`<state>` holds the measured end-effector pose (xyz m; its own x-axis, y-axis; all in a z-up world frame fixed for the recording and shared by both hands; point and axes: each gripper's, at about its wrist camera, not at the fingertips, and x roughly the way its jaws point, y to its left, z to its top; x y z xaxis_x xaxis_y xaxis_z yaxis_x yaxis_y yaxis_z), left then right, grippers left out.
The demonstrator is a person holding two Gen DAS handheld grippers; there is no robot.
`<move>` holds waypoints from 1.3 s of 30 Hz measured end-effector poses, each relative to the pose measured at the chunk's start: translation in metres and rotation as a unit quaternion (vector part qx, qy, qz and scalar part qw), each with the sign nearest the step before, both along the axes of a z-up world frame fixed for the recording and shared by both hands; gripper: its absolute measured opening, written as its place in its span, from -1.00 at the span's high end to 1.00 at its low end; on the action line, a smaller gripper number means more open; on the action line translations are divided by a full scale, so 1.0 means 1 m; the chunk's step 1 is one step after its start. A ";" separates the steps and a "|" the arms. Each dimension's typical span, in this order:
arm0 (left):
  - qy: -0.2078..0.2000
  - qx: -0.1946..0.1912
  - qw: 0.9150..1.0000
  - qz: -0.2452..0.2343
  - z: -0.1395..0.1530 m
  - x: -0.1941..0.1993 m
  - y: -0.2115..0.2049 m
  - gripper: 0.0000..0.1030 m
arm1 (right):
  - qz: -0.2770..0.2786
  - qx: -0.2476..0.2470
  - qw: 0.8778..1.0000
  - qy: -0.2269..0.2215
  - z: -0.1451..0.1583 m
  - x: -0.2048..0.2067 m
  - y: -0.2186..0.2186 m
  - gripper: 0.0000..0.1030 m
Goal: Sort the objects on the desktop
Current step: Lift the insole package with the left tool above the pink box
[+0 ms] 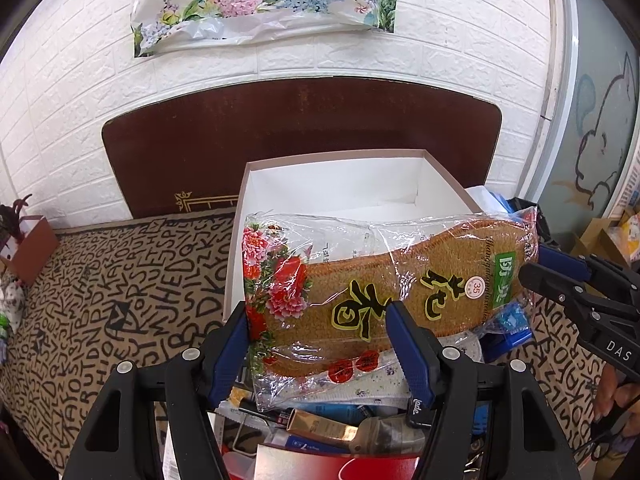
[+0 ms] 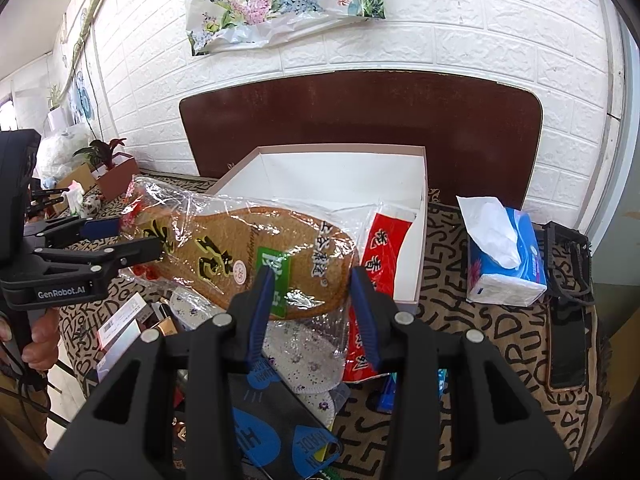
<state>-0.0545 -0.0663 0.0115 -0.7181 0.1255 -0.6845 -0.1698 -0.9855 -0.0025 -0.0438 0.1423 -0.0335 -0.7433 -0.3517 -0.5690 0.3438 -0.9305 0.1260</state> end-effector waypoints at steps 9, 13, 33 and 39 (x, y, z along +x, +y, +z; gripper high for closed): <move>0.002 -0.005 1.000 0.000 0.002 -0.003 0.003 -0.33 | 0.000 -0.001 1.000 0.007 0.004 -0.001 0.001 0.17; 0.004 -0.005 1.000 0.001 0.003 -0.003 0.002 -0.33 | 0.000 -0.001 1.000 0.007 0.004 -0.003 0.001 0.17; 0.003 -0.006 1.000 0.005 0.001 -0.009 0.005 -0.33 | -0.002 -0.001 1.000 0.010 0.008 -0.010 0.001 0.15; 0.003 -0.007 1.000 0.004 0.002 -0.015 0.007 -0.33 | -0.003 0.001 1.000 0.014 0.012 -0.013 0.002 0.15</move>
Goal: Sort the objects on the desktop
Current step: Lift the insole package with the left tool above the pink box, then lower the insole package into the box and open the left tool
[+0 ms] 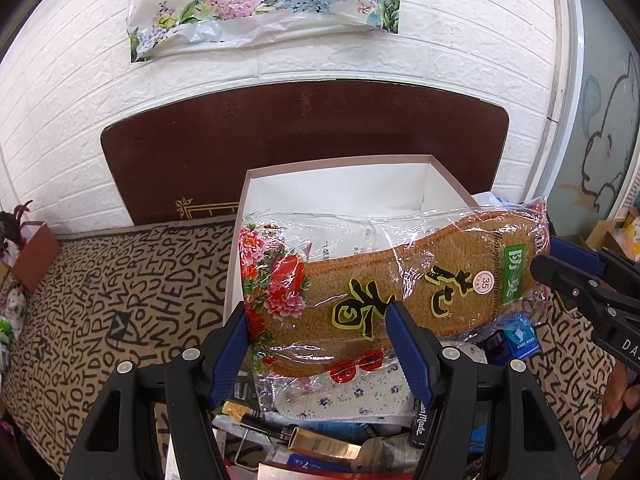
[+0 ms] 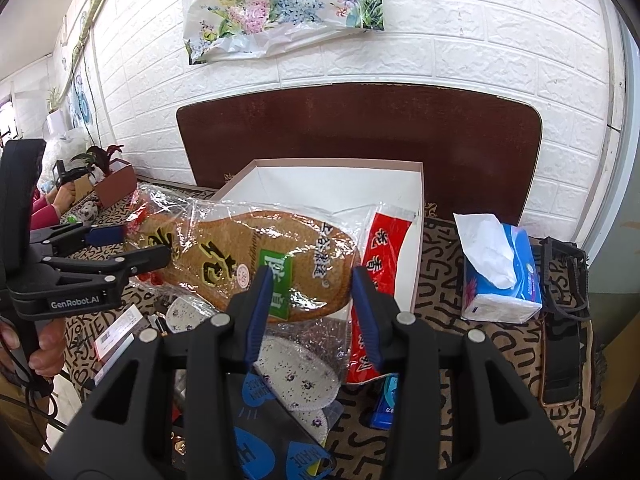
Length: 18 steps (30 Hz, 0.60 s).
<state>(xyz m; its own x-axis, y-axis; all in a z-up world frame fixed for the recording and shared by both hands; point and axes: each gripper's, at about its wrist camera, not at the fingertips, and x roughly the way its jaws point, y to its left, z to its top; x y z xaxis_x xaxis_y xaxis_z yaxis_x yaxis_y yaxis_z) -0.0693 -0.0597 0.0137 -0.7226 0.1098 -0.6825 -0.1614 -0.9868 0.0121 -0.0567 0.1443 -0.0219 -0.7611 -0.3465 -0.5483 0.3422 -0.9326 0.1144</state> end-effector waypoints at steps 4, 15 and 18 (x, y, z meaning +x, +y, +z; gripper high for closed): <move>-0.003 0.003 1.000 -0.001 0.000 -0.005 -0.001 -0.33 | 0.000 0.002 1.000 0.001 0.001 -0.003 0.000 0.14; -0.006 0.005 1.000 0.004 0.000 -0.014 -0.002 -0.33 | 0.003 0.008 1.000 0.006 0.004 -0.010 -0.002 0.15; -0.007 0.006 1.000 0.005 0.000 -0.018 -0.002 -0.33 | 0.003 0.008 1.000 0.006 0.004 -0.013 -0.003 0.15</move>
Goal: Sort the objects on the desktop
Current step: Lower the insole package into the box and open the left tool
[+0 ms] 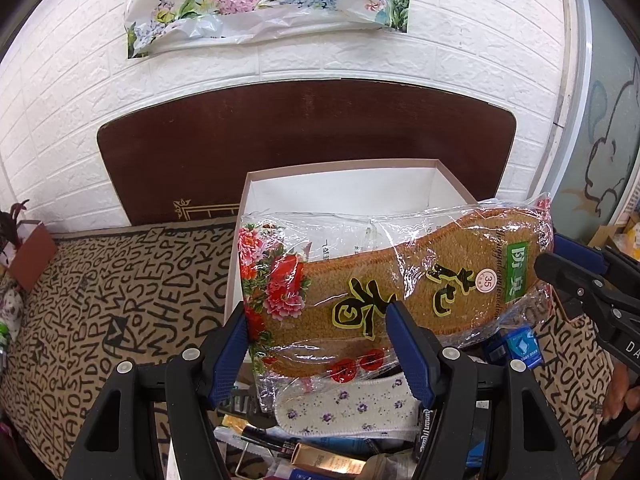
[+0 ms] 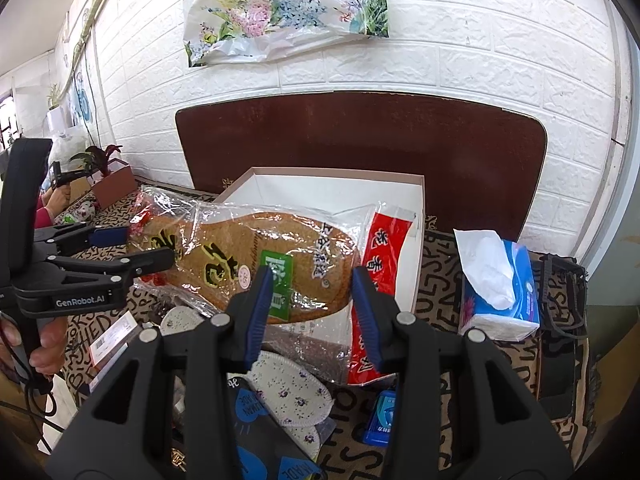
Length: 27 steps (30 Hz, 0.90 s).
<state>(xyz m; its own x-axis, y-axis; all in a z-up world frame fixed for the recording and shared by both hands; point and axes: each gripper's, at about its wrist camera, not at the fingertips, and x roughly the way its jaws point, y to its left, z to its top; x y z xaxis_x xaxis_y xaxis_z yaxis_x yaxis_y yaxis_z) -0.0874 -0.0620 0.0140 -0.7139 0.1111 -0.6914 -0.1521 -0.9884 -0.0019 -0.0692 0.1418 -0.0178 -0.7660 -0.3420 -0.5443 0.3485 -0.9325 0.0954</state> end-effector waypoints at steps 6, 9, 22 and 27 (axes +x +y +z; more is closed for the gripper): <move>-0.003 0.003 1.000 0.002 -0.002 -0.007 0.000 -0.33 | 0.000 0.000 1.000 -0.001 0.000 -0.005 0.000 0.15; -0.006 0.004 1.000 0.004 -0.004 -0.011 0.000 -0.33 | -0.001 0.002 1.000 -0.002 -0.002 -0.008 0.000 0.15; -0.021 0.008 1.000 0.011 -0.013 -0.031 0.000 -0.33 | -0.009 0.008 1.000 -0.017 -0.016 -0.026 -0.001 0.15; -0.027 0.010 0.999 0.014 -0.019 -0.038 0.000 -0.33 | -0.007 0.011 1.000 -0.020 -0.019 -0.031 -0.002 0.15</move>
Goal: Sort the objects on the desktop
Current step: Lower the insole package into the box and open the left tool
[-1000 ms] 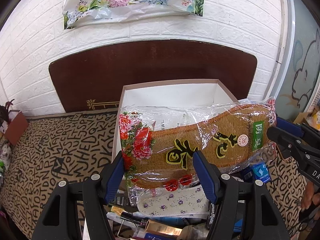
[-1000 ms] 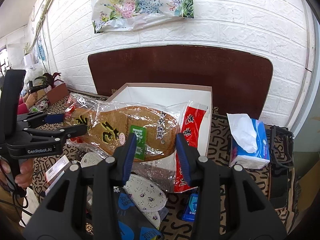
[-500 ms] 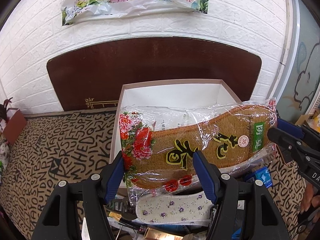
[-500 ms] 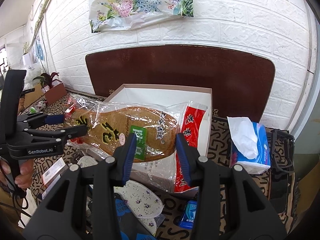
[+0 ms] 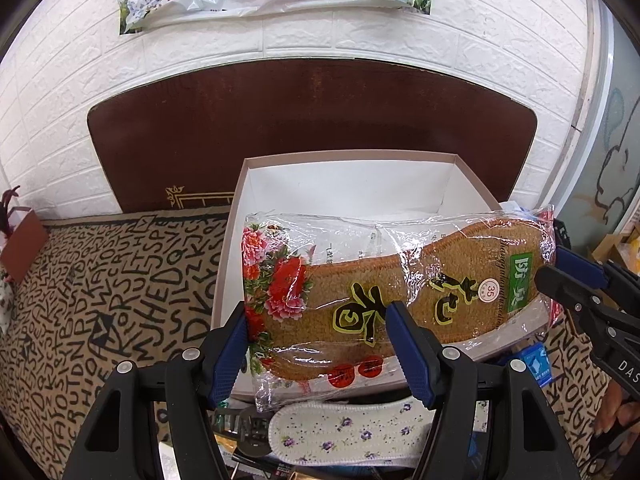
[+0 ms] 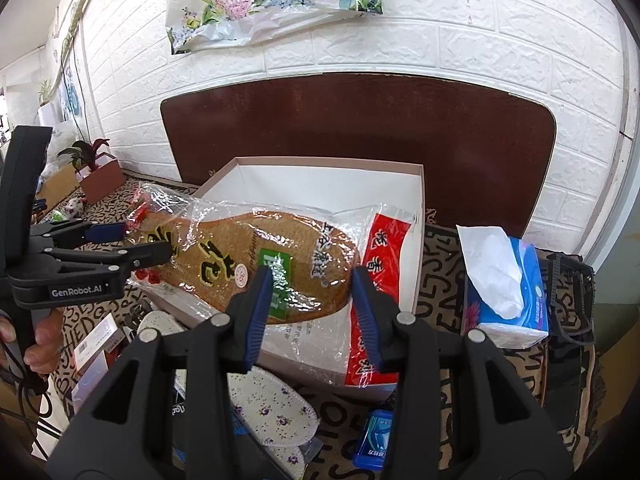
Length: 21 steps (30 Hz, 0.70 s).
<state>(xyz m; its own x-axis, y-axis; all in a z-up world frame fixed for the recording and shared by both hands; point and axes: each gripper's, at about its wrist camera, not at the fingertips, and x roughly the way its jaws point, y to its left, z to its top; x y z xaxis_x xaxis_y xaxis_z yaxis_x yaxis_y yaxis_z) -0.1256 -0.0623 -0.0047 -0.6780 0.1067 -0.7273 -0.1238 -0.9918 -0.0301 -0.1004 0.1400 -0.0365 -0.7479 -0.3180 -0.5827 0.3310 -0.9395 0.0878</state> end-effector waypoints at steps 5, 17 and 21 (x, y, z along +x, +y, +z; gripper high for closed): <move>-0.007 0.001 1.000 0.000 -0.005 -0.007 0.000 -0.33 | 0.000 0.003 1.000 -0.005 -0.003 -0.008 -0.001 0.15; -0.030 -0.003 1.000 0.006 -0.020 -0.026 0.000 -0.33 | 0.000 0.009 1.000 -0.021 -0.014 -0.027 -0.003 0.15; -0.040 0.001 0.999 0.008 -0.026 -0.030 -0.002 -0.33 | 0.001 0.008 0.999 -0.031 -0.020 -0.031 -0.003 0.15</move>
<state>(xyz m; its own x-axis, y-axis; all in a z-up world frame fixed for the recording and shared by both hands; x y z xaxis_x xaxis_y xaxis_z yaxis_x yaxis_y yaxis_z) -0.1557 -0.0647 -0.0305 -0.6194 0.0974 -0.7790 -0.1055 -0.9936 -0.0403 -0.1312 0.1367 -0.0564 -0.7092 -0.3101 -0.6331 0.3280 -0.9401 0.0930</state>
